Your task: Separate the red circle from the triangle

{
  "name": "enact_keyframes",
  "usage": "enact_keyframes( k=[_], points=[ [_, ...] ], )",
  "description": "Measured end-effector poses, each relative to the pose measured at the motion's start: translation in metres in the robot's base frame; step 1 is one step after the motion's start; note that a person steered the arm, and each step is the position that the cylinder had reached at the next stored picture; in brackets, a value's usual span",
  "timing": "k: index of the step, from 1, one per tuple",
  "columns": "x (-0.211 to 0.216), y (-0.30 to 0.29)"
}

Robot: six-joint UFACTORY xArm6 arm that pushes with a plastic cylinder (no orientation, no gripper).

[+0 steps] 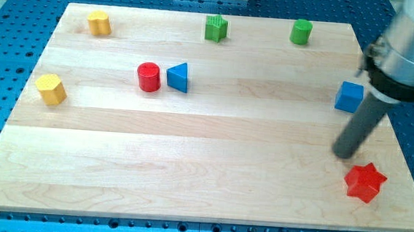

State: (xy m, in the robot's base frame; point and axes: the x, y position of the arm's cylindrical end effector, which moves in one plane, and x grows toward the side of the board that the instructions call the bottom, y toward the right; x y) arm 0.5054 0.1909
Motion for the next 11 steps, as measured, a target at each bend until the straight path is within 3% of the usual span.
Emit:
enact_keyframes(
  k=[1,2,3,4,5,6,7,9,11],
  points=[
    [-0.030,-0.042],
    [-0.016,-0.177],
    [-0.062,-0.215],
    [-0.067,-0.304],
    [-0.099,-0.342],
    [-0.149,-0.341],
    [-0.137,-0.288],
    [0.000,-0.269],
    [0.006,-0.279]
  ],
)
